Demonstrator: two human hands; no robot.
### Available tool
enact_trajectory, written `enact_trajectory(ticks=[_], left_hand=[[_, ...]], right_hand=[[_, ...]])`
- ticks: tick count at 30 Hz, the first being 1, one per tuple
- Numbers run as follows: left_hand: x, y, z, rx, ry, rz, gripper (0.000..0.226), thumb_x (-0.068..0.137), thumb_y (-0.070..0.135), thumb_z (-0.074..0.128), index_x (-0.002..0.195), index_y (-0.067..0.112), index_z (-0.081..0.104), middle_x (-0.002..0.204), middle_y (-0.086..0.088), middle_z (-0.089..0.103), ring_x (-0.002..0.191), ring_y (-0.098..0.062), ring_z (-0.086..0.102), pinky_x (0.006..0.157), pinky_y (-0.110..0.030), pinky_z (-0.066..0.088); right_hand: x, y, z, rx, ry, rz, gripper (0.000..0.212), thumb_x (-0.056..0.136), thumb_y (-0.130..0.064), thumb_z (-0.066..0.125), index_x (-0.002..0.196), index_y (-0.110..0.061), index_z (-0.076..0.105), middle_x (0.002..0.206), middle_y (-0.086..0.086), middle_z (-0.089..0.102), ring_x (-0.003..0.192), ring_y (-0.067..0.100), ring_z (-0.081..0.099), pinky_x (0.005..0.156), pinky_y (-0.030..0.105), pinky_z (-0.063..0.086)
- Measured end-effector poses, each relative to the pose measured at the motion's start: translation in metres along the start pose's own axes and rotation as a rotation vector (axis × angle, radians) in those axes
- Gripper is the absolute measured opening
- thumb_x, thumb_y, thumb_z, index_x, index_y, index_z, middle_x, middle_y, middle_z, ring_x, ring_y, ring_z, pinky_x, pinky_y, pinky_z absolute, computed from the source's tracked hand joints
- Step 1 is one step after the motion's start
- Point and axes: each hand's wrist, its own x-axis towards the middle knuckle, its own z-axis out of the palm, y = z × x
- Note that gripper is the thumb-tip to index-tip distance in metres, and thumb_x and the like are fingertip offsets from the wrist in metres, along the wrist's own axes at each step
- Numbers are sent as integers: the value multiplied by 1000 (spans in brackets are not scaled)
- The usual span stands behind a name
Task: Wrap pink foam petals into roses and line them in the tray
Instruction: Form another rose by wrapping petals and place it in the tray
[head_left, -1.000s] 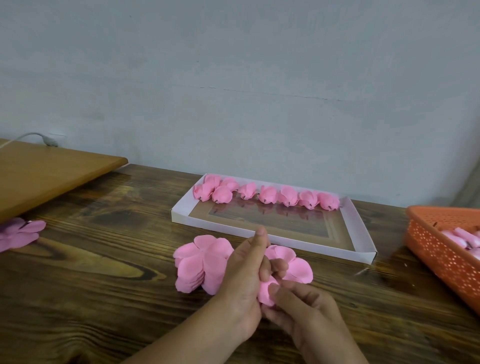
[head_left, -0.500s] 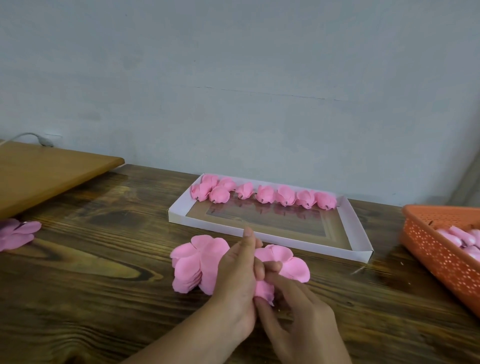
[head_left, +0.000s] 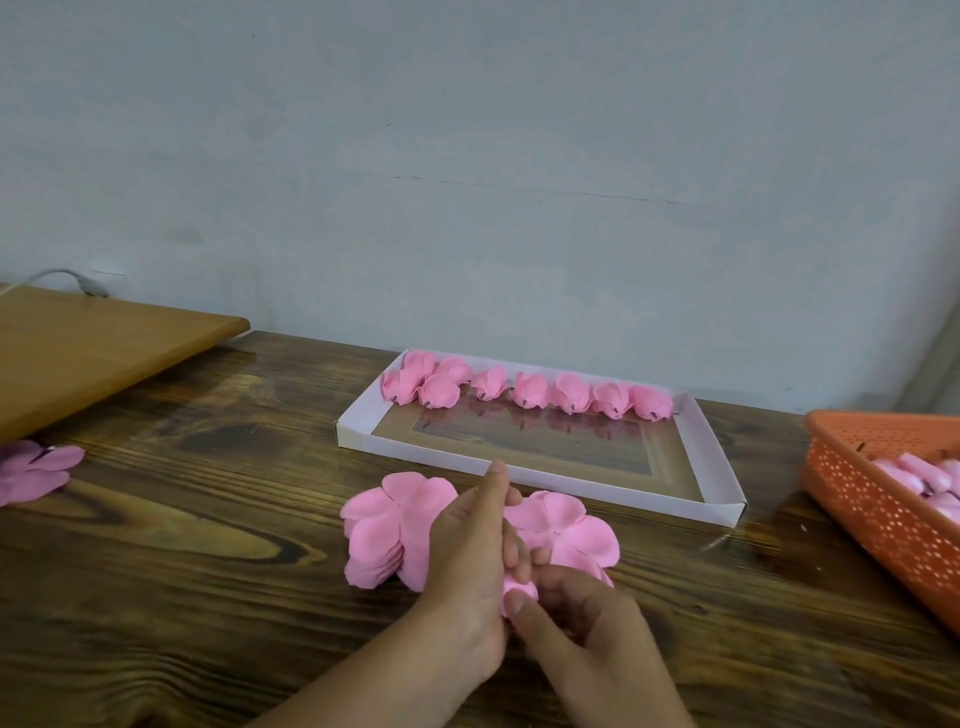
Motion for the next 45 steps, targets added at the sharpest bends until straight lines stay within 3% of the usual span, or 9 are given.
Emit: enact_trajectory(ticks=[2,6,14,19,28,32,35,38,45], left_hand=[[0,-1,0,-18,10,23,37,101,34,58,76,7,58,37,-3,31,29,-13,33,35,-16,39],[1,-2,0,-3,-12,36,39,101,36,58,74,8,59,37,-3,31,30,-14,34,38,-20,43],[0,3,-3,16,-122,42,39,96,35,63,64,12,62,36,-3,30,31,-15,32,41,-22,42],[1,-1,0,117,-14,81,36,100,30,60,74,5,58,34,-4,31,28,-14,33,36,-18,36],[-1,-4,-1,199,-5,136,41,97,41,62,82,3,63,37,-6,39,33,-17,39,38,-20,38],[-1,1,0,132,-110,107,37,98,43,59,85,9,62,44,-6,52,41,-18,54,46,-23,47],[0,10,1,63,-233,90,38,95,53,53,108,18,60,85,-3,79,74,-15,75,68,-32,55],[2,12,0,21,-258,124,56,81,62,54,118,20,60,107,3,78,99,-11,74,85,-33,54],[0,-6,-4,326,-286,91,56,60,51,89,106,26,69,102,4,77,86,-24,76,82,-46,63]], right_hand=[[-3,0,0,-88,32,-43,25,82,-26,75,78,-49,67,79,-29,71,77,-10,67,70,5,49],[-2,2,1,-206,53,-97,23,85,-32,73,82,-53,64,83,-36,68,84,-13,63,73,4,47],[6,-6,-12,331,-191,192,19,90,-15,67,77,-14,81,68,9,70,68,15,67,68,24,55],[1,0,-8,-114,-79,27,19,89,-35,67,77,-25,77,74,-4,73,72,7,67,69,24,55],[1,3,-2,-218,-56,-57,24,93,-35,64,71,-45,65,74,-27,69,76,-5,64,73,19,54],[4,5,-10,8,-75,-14,26,93,-21,66,72,-32,78,65,-5,70,61,3,62,70,26,55],[11,7,-16,253,-66,45,18,91,-15,67,80,-21,80,62,3,66,58,10,60,59,22,52],[17,8,-20,576,-20,102,18,76,-21,69,73,-8,79,64,10,65,56,13,60,53,21,52],[26,15,-32,795,38,55,28,82,-27,62,91,-7,79,87,15,74,69,19,70,56,25,56]])
